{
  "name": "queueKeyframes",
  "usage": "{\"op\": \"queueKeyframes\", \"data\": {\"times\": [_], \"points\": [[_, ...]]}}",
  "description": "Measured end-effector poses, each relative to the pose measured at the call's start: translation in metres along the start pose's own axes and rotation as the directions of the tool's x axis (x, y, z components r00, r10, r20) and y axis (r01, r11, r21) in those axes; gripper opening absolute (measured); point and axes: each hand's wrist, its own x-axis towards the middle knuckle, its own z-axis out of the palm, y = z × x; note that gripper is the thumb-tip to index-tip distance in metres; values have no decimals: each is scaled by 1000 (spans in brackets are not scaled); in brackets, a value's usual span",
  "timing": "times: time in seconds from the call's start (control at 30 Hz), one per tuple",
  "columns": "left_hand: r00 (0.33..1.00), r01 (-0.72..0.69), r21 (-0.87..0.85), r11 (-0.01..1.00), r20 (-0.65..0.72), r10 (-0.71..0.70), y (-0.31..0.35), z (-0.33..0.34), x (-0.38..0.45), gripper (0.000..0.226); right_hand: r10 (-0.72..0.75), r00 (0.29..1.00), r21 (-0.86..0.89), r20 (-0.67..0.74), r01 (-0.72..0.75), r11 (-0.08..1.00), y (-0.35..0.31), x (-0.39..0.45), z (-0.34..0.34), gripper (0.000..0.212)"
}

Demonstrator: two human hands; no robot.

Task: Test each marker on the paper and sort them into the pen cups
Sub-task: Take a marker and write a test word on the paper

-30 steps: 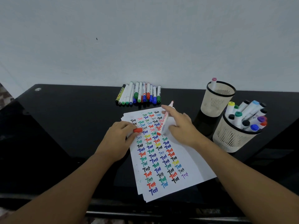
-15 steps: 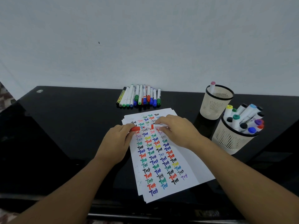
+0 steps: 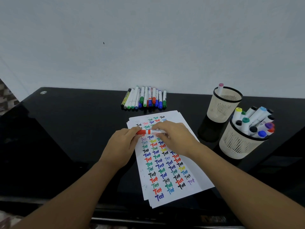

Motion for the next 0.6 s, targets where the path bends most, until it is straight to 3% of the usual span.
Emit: {"op": "queueKeyframes", "data": {"times": [0.1,0.2,0.3,0.43,0.6], "points": [[1000,-29,-7,1000,6,29,3,-2,-1,37,-4,1000,-56,11,5,998,-3,-1,1,30],[999,-40,-16,999,5,40,7,-4,-1,41,-46,999,-77,25,48,996,-7,-2,-3,43],[1000,2,-30,1000,5,-2,9,-6,1,59,-98,995,-103,27,100,990,-13,2,-9,49],[996,81,-73,994,52,-78,8,-4,6,81,-77,996,3,-54,78,997,-12,3,-15,63],[994,5,41,999,109,-9,-3,5,9,71,16,997,113,-73,-7,994,-8,2,-19,71]]}}
